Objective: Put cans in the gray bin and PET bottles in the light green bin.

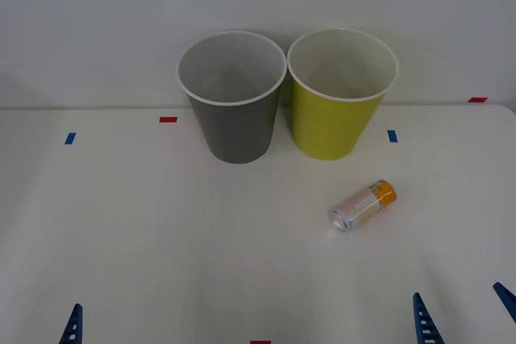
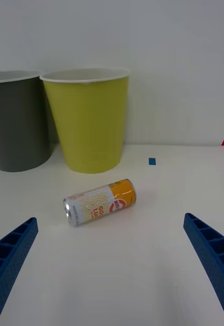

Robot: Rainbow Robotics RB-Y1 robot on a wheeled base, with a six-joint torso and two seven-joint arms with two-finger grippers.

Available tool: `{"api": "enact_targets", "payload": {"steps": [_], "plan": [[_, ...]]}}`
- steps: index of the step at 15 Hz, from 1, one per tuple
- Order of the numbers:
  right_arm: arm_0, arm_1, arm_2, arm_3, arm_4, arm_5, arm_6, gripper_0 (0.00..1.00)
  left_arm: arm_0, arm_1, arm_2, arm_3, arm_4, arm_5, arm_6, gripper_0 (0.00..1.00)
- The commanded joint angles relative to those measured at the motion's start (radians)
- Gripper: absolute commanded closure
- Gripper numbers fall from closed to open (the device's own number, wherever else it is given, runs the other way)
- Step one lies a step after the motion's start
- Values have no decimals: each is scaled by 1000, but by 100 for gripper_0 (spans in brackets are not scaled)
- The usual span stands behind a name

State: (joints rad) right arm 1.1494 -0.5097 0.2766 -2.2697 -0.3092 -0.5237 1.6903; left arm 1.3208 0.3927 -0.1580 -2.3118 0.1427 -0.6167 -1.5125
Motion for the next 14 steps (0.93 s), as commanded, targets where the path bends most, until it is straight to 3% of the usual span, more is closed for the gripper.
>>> {"api": "enact_targets", "payload": {"steps": [1,2,4,11,14], "plan": [[-5,37,-48,-120,15,188,-4,0,0,0,0,0,0,0,0,0],[-17,68,-88,-162,7,281,-9,0,0,0,0,0,0,0,0,0],[-60,88,-143,-160,-10,347,-26,0,0,0,0,0,0,0,0,0],[-257,111,-280,-145,-260,657,-75,0,0,0,0,0,0,0,0,0],[-329,106,-289,-143,-330,781,-228,0,0,0,0,0,0,0,0,0]]}}
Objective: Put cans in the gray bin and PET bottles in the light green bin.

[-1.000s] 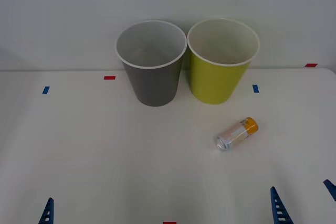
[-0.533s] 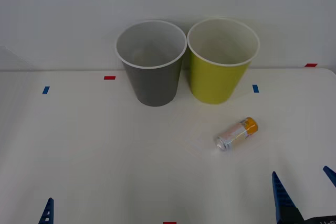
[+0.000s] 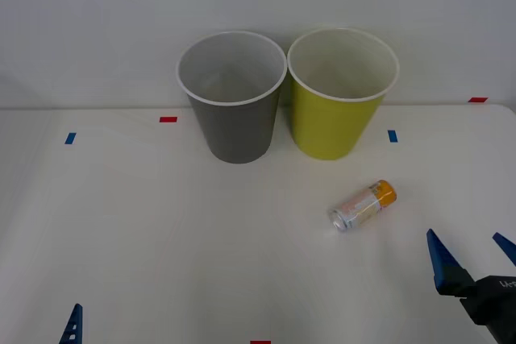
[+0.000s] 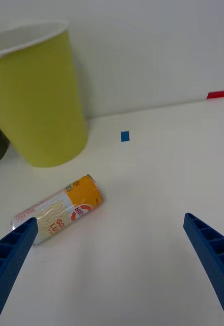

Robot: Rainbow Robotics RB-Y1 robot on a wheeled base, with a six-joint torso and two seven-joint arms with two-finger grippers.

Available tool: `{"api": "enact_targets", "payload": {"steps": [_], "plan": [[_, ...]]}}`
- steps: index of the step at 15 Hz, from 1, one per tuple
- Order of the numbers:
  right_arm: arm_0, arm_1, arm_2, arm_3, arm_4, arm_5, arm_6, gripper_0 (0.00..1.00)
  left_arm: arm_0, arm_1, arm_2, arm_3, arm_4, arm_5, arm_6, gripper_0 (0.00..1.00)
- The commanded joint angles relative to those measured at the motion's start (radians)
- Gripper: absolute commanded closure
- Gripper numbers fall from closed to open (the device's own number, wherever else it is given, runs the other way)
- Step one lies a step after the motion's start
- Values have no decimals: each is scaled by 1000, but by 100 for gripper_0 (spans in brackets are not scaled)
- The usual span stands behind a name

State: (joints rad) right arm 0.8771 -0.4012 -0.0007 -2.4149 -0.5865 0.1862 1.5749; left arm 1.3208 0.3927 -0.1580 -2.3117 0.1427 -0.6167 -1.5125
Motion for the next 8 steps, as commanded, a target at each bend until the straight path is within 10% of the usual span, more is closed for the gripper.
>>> {"api": "enact_targets", "payload": {"steps": [1,8], "plan": [[-75,-4,-21,2,-53,110,-165,0,0,0,0,0,0,0,0,0],[-253,-8,-73,2,119,420,-510,0,0,0,0,0,0,0,0,0]]}}
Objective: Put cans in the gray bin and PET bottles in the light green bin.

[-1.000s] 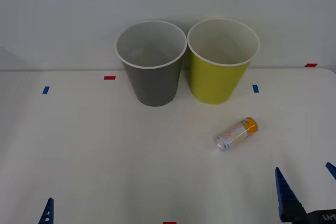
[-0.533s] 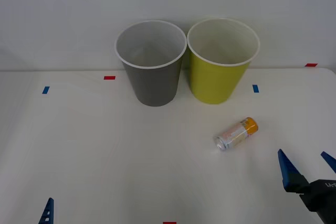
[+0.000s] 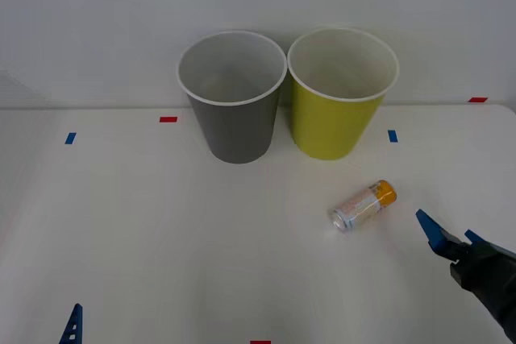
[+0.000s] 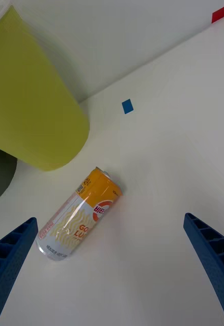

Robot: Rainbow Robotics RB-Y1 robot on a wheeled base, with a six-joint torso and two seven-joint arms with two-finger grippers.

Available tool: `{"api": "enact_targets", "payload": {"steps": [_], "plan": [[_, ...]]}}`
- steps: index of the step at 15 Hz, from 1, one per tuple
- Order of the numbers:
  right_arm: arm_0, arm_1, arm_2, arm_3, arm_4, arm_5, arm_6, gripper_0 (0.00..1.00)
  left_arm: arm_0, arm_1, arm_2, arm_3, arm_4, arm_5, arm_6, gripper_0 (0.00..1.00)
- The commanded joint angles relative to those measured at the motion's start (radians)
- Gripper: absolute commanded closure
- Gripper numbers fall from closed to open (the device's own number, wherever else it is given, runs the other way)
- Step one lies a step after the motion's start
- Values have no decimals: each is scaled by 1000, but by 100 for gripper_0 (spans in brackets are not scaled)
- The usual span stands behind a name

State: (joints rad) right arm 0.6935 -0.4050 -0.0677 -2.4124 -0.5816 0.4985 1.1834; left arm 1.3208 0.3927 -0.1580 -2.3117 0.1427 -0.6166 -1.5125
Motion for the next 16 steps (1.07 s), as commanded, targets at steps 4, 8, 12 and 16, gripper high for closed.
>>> {"api": "enact_targets", "payload": {"steps": [4,8,12,16], "plan": [[-210,-31,45,1,295,314,-401,0,0,0,0,0,0,0,0,0],[-330,-78,126,-1,379,463,-706,0,0,0,0,0,0,0,0,0],[-420,-120,181,1,367,604,-874,0,0,0,0,0,0,0,0,0],[-522,-156,224,65,344,666,-929,0,0,0,0,0,0,0,0,0]]}}
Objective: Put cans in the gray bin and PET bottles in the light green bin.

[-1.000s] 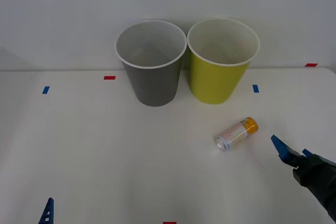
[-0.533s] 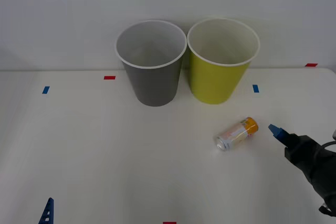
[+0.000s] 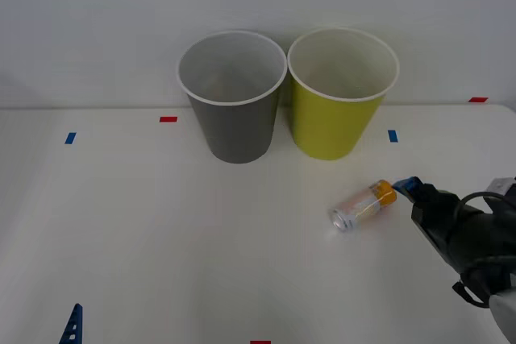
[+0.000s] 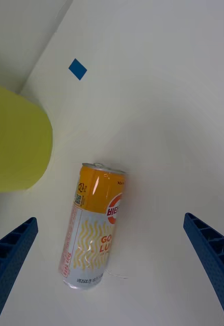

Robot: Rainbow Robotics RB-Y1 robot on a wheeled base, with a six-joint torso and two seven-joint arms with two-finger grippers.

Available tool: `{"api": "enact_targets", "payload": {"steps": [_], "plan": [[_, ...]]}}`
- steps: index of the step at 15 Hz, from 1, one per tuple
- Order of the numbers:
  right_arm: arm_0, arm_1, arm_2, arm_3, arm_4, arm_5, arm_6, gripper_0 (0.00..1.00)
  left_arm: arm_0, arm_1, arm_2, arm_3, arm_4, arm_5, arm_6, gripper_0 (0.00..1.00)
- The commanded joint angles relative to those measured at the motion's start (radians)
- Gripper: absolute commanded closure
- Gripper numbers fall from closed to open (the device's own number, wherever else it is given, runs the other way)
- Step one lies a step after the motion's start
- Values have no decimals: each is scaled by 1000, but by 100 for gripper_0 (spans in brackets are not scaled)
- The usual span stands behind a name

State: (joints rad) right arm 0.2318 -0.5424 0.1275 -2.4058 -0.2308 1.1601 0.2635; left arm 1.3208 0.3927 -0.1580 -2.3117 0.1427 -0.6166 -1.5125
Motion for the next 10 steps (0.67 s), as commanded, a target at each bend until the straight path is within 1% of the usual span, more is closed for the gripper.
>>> {"api": "enact_targets", "payload": {"steps": [1,2,4,7,10], "plan": [[-97,-31,44,103,-7,4,-9,0,0,0,0,0,0,0,0,0],[-126,-36,49,132,-10,4,-12,0,0,0,0,0,0,0,0,0],[-170,-50,49,192,-65,4,-32,0,0,0,0,0,0,0,0,0],[-241,-64,64,280,-177,7,-49,0,0,0,0,0,0,0,0,0],[-338,-54,90,369,-277,55,-76,0,0,0,0,0,0,0,0,0]]}}
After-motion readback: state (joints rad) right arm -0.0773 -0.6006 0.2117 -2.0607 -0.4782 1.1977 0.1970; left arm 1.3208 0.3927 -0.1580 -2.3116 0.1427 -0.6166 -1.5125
